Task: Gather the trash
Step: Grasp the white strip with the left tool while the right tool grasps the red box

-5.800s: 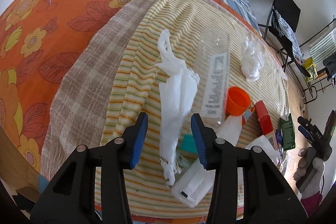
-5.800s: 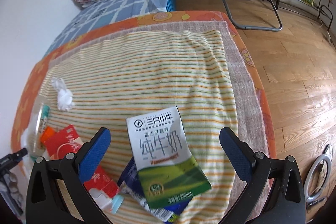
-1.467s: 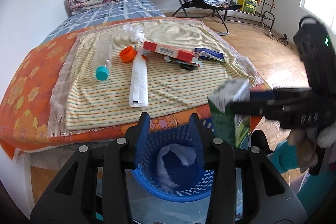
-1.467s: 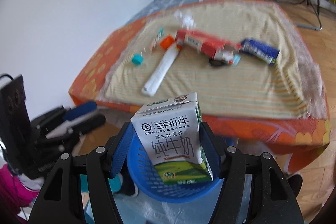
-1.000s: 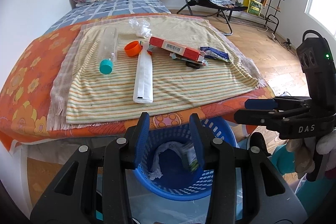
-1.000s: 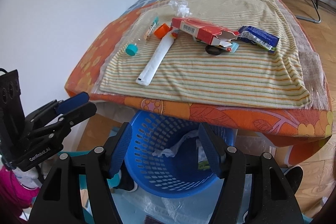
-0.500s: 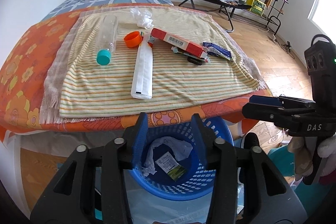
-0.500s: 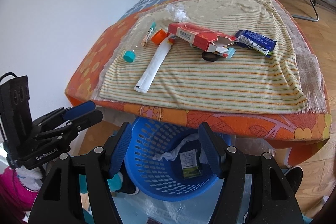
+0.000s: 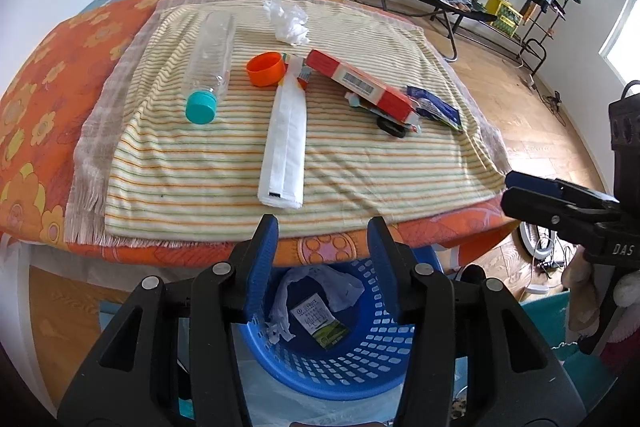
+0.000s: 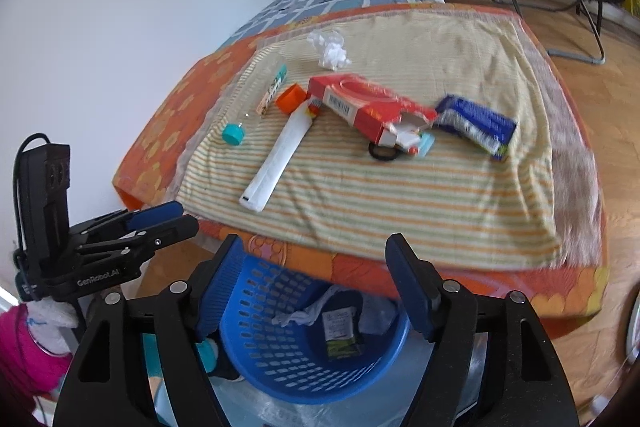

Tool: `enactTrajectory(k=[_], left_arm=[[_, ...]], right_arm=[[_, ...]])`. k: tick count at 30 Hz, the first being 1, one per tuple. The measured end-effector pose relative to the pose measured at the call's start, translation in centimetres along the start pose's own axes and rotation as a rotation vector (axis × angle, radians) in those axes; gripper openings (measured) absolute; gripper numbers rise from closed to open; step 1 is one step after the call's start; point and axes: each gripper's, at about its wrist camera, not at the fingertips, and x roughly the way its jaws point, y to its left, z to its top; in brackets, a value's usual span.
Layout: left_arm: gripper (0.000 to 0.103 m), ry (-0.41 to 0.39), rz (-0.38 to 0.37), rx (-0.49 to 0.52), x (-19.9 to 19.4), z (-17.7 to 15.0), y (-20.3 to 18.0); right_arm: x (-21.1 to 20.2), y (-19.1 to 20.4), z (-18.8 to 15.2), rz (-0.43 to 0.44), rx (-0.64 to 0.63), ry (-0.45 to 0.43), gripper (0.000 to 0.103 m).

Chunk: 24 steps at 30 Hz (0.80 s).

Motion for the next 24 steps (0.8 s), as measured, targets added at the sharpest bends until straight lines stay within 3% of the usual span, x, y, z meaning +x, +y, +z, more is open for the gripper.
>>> enactTrajectory(k=[14, 24], left_arm=[[0.047, 0.086, 0.009, -0.031, 4.5, 3.5, 0.7], [0.047, 0.160, -0.004, -0.059, 8.1, 4.5, 1.5]], right_arm=[[4.2, -4.8, 7.7, -0.016, -0.039, 0.079, 0.077], [9.7, -9.7, 11.4, 0.090, 0.164, 0.124, 0.077]])
